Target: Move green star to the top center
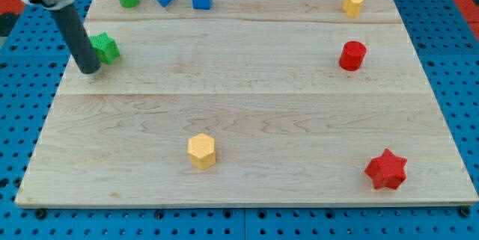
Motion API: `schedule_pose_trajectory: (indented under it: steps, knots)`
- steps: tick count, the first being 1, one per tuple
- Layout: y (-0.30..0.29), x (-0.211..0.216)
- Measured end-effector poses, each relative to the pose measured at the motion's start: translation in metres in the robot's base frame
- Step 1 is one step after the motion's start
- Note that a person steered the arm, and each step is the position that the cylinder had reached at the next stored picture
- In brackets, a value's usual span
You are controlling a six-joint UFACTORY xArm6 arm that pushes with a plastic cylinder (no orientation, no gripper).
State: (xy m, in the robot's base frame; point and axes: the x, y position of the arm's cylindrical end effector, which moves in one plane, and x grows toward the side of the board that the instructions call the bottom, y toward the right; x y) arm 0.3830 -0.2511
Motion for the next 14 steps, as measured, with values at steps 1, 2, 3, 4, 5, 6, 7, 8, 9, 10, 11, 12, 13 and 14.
schedule_pose_trajectory:
  steps: [1, 2, 3, 4, 5, 6, 7, 8, 9, 10, 11, 12, 13, 14]
  knots:
    - [0.034, -0.036]
    - [0.094, -0.056]
    - [0.091, -0.05]
    - [0.057, -0.04]
    - [0.004, -0.07]
    - [0.011, -0.1]
    - [0.021, -0.128]
    - [0.028, -0.146]
    - [0.061, -0.135]
    - [0.036, -0.135]
    - [0.025, -0.122]
    - [0.047, -0.102]
    - [0.099, -0.096]
    - [0.172, -0.097]
